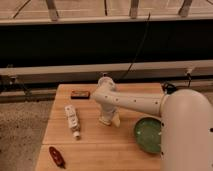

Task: Place the white sponge in the ceramic bowl

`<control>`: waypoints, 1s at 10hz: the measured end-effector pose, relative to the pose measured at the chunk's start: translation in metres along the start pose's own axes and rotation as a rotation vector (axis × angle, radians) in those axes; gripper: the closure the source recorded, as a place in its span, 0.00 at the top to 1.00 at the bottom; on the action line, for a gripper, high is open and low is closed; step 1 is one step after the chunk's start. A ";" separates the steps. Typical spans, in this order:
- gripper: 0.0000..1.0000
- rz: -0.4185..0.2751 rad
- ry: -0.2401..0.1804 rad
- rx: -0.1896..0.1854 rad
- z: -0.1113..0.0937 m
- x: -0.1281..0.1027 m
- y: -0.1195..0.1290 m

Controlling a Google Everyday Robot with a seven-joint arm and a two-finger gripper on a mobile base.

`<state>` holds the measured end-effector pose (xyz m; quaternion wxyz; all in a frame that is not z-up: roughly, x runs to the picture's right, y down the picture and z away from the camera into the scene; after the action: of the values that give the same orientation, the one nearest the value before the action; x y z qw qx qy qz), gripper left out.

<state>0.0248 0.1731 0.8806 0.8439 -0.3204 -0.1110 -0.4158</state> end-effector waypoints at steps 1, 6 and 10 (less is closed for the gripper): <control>0.80 -0.001 -0.002 -0.003 0.001 0.000 0.000; 0.60 -0.011 -0.006 -0.010 0.000 0.002 -0.001; 0.29 -0.015 -0.008 -0.009 -0.001 0.002 -0.002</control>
<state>0.0249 0.1699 0.8812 0.8388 -0.3253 -0.1150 -0.4212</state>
